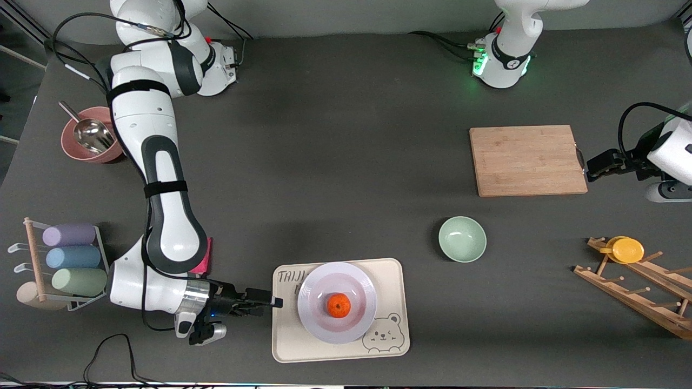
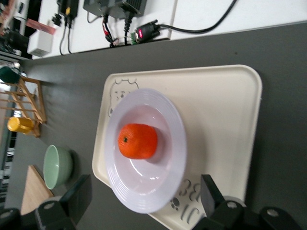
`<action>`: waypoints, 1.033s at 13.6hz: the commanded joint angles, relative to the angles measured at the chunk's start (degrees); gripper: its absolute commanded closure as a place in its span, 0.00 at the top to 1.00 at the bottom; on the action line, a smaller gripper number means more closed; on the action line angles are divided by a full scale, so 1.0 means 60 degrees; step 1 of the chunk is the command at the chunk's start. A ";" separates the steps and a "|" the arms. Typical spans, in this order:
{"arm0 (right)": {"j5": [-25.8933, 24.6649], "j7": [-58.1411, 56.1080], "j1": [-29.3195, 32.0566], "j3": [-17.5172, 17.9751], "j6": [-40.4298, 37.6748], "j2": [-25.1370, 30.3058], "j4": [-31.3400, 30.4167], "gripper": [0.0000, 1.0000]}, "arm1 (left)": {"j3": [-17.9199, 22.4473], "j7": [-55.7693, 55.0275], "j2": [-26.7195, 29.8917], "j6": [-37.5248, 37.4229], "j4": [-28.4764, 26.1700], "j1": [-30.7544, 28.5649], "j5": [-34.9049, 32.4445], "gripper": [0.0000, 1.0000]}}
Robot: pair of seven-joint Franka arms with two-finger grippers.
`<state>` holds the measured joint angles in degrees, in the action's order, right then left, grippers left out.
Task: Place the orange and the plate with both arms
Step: 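Withdraw the right gripper from the plate rim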
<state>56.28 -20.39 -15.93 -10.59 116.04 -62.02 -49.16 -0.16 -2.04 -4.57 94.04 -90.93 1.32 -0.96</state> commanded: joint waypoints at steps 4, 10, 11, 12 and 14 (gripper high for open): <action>-0.2521 0.0204 -0.0143 -0.0198 -0.0617 0.2672 -0.3345 1.00 | 0.0056 -0.0026 0.0116 -0.0073 0.0008 0.0117 0.0028 1.00; -0.4776 0.0569 -0.0173 -0.0462 -0.0998 0.5205 -0.6186 1.00 | 0.0056 -0.0026 0.0116 -0.0073 0.0008 0.0117 0.0028 1.00; -0.5375 0.0948 -0.0144 -0.0462 -0.1130 0.5586 -0.6481 1.00 | 0.0056 -0.0026 0.0116 -0.0058 0.0008 0.0117 0.0028 1.00; -0.6063 0.1285 -0.0216 -0.0462 -0.1479 0.5938 -0.6571 1.00 | 0.0056 -0.0026 0.0116 -0.0058 0.0008 0.0117 0.0028 1.00; -0.7221 0.2469 -0.0407 -0.0447 -0.2372 0.6525 -0.6572 1.00 | 0.0056 -0.0026 0.0102 -0.0029 0.0008 0.0117 0.0028 1.00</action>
<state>19.00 -12.27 -16.42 -13.18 104.69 -28.73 -84.68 -0.20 -2.04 -4.56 94.04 -90.92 1.39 -0.95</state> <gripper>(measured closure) 0.000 0.000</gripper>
